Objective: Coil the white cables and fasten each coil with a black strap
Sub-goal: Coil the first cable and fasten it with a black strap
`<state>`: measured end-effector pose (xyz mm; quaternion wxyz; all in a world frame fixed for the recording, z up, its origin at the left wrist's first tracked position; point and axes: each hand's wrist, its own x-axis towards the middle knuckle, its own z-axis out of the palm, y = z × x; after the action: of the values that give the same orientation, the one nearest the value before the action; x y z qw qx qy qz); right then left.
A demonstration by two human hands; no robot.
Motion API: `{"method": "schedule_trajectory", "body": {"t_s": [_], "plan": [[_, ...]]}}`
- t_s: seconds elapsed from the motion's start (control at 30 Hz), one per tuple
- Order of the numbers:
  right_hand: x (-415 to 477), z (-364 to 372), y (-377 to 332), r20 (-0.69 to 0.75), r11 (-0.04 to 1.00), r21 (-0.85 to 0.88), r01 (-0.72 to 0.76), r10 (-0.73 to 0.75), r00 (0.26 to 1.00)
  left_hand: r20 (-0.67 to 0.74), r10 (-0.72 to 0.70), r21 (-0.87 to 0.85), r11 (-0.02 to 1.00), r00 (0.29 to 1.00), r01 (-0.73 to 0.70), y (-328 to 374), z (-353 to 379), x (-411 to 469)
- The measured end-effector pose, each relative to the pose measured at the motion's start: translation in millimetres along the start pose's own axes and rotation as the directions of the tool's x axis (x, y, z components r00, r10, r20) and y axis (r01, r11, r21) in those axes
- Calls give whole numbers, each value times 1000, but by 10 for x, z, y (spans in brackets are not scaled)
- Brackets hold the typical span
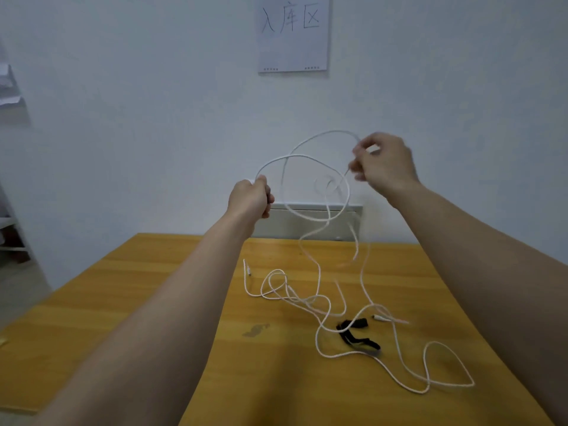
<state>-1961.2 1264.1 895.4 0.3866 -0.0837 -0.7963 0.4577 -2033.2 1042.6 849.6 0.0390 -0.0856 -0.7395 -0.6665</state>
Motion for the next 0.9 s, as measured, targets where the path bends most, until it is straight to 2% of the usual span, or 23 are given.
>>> {"method": "schedule_trajectory", "body": {"t_s": [0.03, 0.07, 0.17, 0.23, 0.3, 0.4, 0.47, 0.5, 0.6, 0.7, 0.8, 0.9], "plan": [[15, -12, 5, -105, 998, 65, 16, -9, 994, 2, -31, -33, 999, 1000, 31, -20, -14, 13], [21, -26, -5, -136, 993, 118, 6, 10, 991, -1, -63, -76, 995, 998, 63, -32, -29, 22], [25, -58, 56, -6, 986, 77, -146, 146, 989, -4, -157, -236, 960, 988, 152, -31, -70, 49], [54, -89, 139, -40, 978, 26, -207, 208, 977, 20, -223, -366, 906, 975, 214, -21, -103, 61], [65, -133, 198, -47, 958, 2, -286, 286, 957, 65, -286, -521, 807, 956, 277, -25, -141, 81], [-4, -182, 301, 104, 886, -86, -455, 462, 881, 130, -338, -658, 674, 932, 337, -66, -169, 91], [-85, -169, 330, 206, 863, -84, -498, 504, 839, 152, -343, -674, 650, 927, 351, -93, -144, 76], [-104, -150, 326, 215, 878, -53, -476, 476, 853, 163, -340, -665, 655, 926, 357, -96, -124, 58], [-111, -100, 233, 245, 957, 7, -290, 280, 928, 199, -327, -647, 665, 924, 374, -71, -11, 14], [-189, -76, 70, 412, 983, -48, -176, 180, 893, 216, -259, -572, 748, 941, 337, -54, 156, 8], [-204, -49, -95, 431, 1000, -3, -17, 17, 902, 213, -133, -357, 912, 968, 204, -69, 335, -58], [-209, -7, -238, 431, 991, 119, 53, -100, 897, 258, 41, -169, 986, 965, 4, -101, 478, -149]]}}
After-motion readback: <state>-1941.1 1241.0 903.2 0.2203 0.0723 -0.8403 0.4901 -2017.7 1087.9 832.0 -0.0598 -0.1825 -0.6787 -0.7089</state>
